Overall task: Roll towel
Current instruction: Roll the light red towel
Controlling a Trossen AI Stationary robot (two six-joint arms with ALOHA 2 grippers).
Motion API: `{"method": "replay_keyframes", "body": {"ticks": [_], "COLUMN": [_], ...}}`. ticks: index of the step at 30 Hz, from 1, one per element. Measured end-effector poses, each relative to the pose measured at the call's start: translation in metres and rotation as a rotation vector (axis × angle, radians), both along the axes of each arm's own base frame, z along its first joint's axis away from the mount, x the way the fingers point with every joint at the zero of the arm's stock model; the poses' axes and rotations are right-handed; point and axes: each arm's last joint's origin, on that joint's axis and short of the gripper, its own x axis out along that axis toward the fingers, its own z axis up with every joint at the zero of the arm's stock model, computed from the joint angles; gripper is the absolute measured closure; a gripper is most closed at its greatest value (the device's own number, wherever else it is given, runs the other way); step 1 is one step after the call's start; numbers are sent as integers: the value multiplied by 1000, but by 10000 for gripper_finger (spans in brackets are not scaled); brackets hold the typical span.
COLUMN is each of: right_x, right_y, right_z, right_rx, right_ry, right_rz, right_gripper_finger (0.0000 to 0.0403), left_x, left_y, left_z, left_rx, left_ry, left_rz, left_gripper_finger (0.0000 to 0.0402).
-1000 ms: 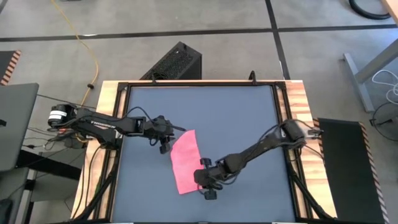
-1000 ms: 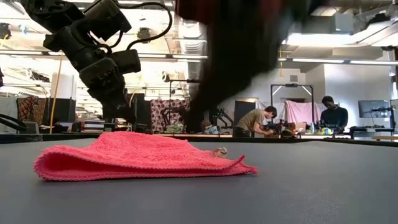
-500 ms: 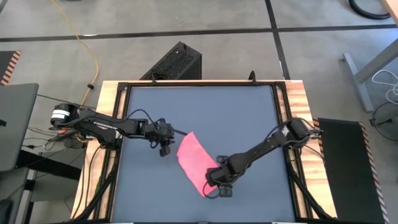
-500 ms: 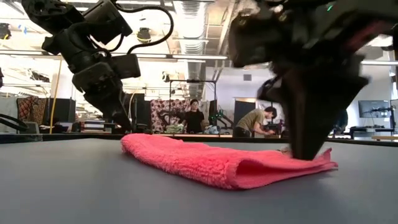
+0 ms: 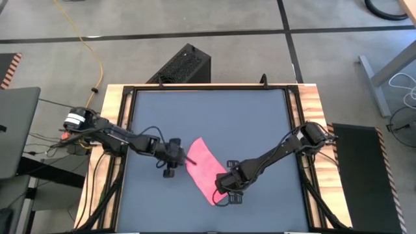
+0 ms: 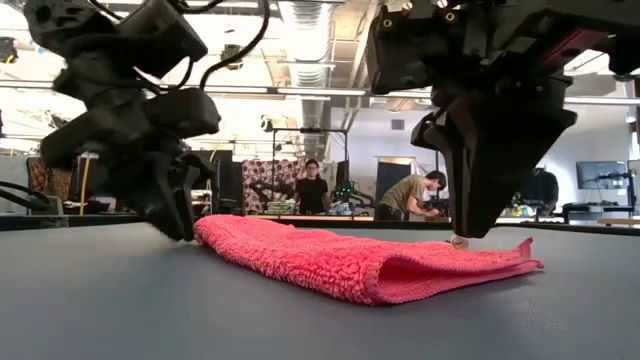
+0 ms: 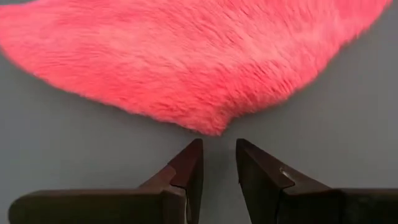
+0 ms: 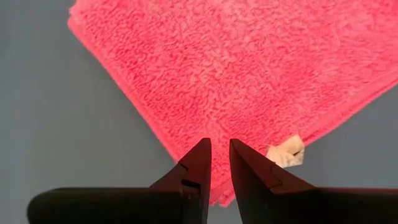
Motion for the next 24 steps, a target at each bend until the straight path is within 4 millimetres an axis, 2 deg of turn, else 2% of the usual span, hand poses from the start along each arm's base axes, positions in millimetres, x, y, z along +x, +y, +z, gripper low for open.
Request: {"method": "replay_keyframes", "body": {"ticks": [4,8,13,19,24], "right_x": [0,0,1,3,6], "right_y": [0,0,-2,-1,1], "right_z": [0,0,0,1,2], "right_rx": [0,-1,-1,5,18], "right_ry": [-2,-3,-6,-23,-57], "right_rz": [4,5,4,13,17], "right_gripper_finger": [316,316,316,316,316], "left_x": [-1,-1,1,3,11], "left_y": [-12,-15,-17,-19,-22], "left_z": [-4,-3,-2,0,-12], "left_rx": [158,273,255,203,183], "left_ry": [-19,-52,-69,-103,-100], "left_rz": [-4,51,22,16,2], "left_gripper_finger": [317,317,313,284,263]}}
